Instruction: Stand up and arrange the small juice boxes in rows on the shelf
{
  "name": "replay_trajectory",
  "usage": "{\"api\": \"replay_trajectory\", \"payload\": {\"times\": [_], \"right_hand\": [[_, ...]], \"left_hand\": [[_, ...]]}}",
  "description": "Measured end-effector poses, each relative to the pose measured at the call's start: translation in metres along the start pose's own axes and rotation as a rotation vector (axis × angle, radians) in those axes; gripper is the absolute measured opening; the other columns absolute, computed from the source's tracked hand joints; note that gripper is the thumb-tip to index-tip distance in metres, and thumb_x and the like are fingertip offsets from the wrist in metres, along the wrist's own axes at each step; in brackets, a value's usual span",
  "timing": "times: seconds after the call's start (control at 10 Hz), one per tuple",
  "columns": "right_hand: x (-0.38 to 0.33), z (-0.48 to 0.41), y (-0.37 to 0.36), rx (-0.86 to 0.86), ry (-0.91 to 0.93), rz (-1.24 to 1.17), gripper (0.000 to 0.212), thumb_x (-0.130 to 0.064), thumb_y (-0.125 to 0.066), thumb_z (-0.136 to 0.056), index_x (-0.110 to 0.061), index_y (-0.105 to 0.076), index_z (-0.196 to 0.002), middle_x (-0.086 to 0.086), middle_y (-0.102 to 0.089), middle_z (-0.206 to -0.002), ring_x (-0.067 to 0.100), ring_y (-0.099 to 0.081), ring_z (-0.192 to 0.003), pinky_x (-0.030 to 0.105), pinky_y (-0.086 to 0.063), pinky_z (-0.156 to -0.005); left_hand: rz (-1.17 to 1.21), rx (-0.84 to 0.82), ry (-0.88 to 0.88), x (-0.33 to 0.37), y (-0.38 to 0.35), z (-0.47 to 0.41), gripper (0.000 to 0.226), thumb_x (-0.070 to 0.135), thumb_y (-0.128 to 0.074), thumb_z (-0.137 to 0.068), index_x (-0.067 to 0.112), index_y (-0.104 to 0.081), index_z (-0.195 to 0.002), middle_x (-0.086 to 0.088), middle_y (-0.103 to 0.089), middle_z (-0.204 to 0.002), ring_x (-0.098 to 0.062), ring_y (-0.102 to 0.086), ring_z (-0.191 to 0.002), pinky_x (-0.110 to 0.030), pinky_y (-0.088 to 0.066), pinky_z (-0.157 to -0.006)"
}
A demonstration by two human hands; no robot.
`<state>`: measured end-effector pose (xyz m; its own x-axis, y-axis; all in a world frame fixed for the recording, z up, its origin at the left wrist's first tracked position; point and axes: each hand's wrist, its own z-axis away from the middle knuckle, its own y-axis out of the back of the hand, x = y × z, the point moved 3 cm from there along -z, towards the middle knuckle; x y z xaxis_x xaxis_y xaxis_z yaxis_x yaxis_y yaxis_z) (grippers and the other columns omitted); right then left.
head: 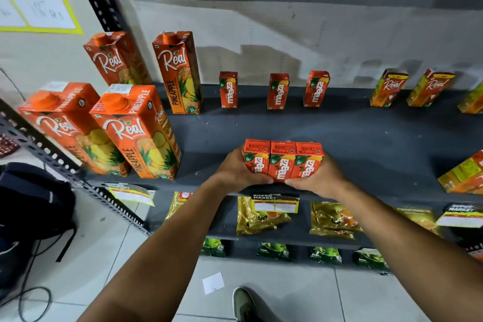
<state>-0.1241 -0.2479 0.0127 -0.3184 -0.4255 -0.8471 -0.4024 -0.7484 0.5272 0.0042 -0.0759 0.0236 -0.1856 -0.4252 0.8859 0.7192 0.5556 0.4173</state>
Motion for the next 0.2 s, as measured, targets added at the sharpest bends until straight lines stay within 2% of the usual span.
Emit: {"api": "replay_trajectory", "payload": {"times": [0.1, 0.2], "right_hand": [[-0.005, 0.004, -0.001, 0.002, -0.002, 0.034, 0.07, -0.015, -0.094, -0.049, -0.022, -0.06, -0.11, -0.014, -0.068, -0.094, 0.004, -0.067, -0.087, 0.033, -0.058, -0.079], [-0.019, 0.015, 0.005, -0.021, 0.059, -0.003, 0.107, -0.007, -0.092, -0.053, -0.025, -0.035, -0.141, -0.011, -0.058, -0.113, 0.009, -0.061, -0.105, 0.011, -0.048, -0.075]], "left_hand": [[-0.019, 0.002, 0.003, 0.0, -0.002, 0.004, 0.068, 0.02, -0.094, -0.051, 0.024, -0.06, -0.109, 0.008, -0.071, -0.098, -0.005, -0.066, -0.093, -0.037, -0.053, -0.092], [0.033, 0.001, -0.044, 0.005, -0.001, 0.006, 0.094, 0.014, -0.095, -0.049, 0.023, -0.047, -0.129, 0.006, -0.067, -0.109, -0.009, -0.065, -0.102, -0.038, -0.051, -0.095]]}}
